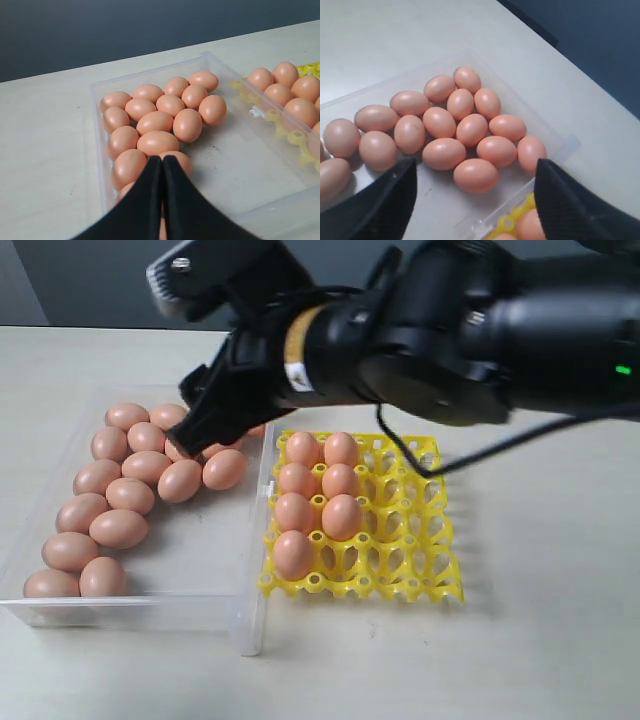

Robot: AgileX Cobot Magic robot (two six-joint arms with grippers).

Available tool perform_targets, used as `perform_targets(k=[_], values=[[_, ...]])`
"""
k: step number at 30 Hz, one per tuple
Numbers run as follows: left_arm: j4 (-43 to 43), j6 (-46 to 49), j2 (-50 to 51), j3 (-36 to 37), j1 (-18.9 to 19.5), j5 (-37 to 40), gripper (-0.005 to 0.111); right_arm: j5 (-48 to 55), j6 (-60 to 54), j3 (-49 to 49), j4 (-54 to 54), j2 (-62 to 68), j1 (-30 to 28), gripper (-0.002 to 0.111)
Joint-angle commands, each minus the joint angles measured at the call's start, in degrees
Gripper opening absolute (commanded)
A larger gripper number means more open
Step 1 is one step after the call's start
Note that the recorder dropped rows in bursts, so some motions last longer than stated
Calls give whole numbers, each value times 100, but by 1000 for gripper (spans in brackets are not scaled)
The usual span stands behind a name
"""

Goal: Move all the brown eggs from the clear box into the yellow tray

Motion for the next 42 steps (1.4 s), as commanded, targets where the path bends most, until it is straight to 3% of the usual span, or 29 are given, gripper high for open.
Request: perform_targets(k=[1,5,9,32,34,39,42], values=[[0,-5,-28,23,-7,-59,0,1332,-1156,-1290,105,1215,146,63],[0,-5,-28,23,-7,-59,0,2396,-2441,-2230,511,2349,146,62],[0,-5,-28,23,-7,-59,0,2891,-2896,-2722,527,3037,209,62],[0,-5,-28,23,-7,-59,0,2071,-3387,-2874,312,3906,209,56],[0,-5,-28,23,-7,-59,0,2059,-3387,-2874,312,3933,209,50],[0,-5,-28,23,-7,-59,0,2058,-3387,-2874,312,3886,229,-1],[0,-5,-28,23,-7,-59,0,1992,-3387,-2874,312,3815,229,4]])
